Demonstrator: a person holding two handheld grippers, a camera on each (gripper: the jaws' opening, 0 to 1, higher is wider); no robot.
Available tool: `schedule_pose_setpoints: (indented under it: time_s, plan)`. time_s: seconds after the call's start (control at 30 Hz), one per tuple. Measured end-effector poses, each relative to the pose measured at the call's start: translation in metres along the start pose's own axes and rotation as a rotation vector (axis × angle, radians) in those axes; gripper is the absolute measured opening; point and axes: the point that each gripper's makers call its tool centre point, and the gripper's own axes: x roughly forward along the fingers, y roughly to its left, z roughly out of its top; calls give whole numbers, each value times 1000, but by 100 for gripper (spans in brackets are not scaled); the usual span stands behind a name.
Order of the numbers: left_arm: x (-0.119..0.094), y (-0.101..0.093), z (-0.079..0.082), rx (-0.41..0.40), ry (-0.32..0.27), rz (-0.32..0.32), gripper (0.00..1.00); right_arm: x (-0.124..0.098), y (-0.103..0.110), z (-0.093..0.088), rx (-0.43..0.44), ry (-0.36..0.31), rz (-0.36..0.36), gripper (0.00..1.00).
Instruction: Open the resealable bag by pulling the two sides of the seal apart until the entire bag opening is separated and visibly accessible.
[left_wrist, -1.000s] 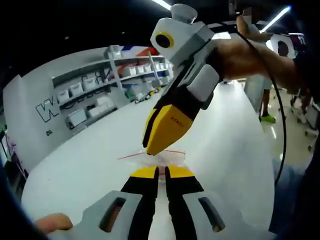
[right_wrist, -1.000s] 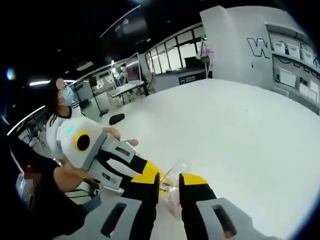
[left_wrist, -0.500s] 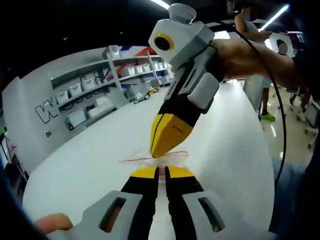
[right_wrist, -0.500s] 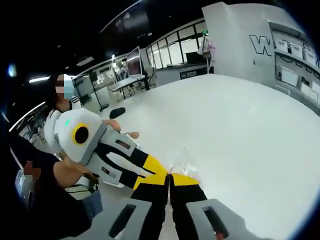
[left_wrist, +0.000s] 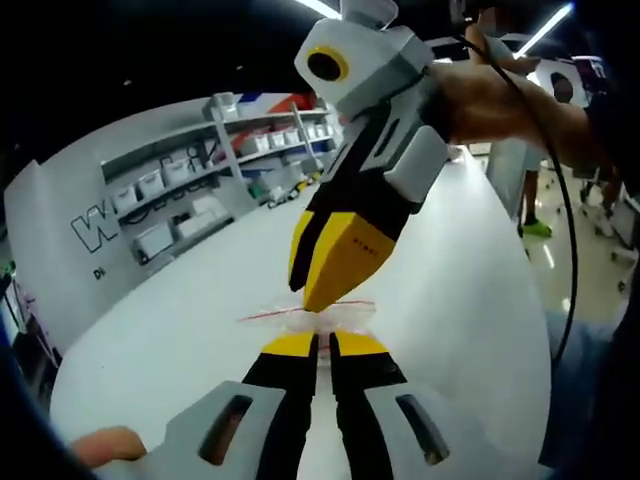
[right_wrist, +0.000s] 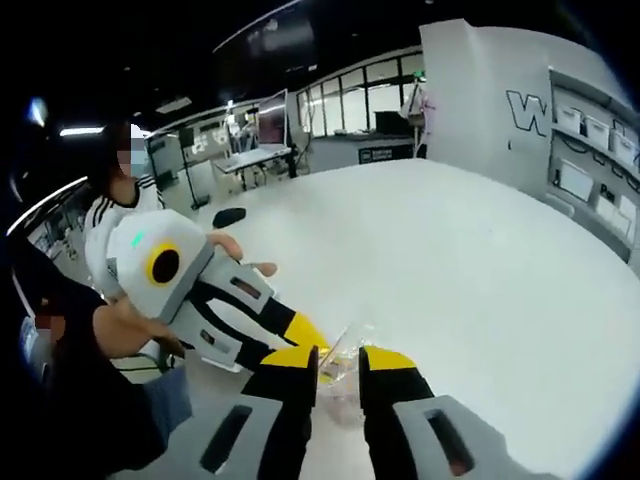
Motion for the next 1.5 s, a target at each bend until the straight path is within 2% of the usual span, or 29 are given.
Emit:
schedule_pose_setpoints:
  time_s: [0.2,0.33,0.5,0.63,1.03,1.23,1.37,1.5]
  plan:
    - [0,0,0,11,5,4,6,6,4,1,-69,27,-24,12]
    - [0,-1,0,18,0,4,5,8,-1,-5,-142,72,-75,11]
    - [0,-2,1,9,-5,0,5,3,-5,-3,-177,73,-108,6]
    - [-1,-2,2,10,-8,-1,5,0,-7,-2,-182,65,-119,2]
    - [-2,-2,4,17,-9,0,3,-5,-10,-5,-184,63,-132,2]
    - [-1,-3,3,15,-9,-2,3,-2,-7,-11,-141,69,-100,0]
    - [-1,-2,2,15,-5,-1,3,-3,-7,-11,-135,66,-104,0]
    - [-1,-2,2,15,-5,-2,3,-4,-7,-10,-94,51,-92,0]
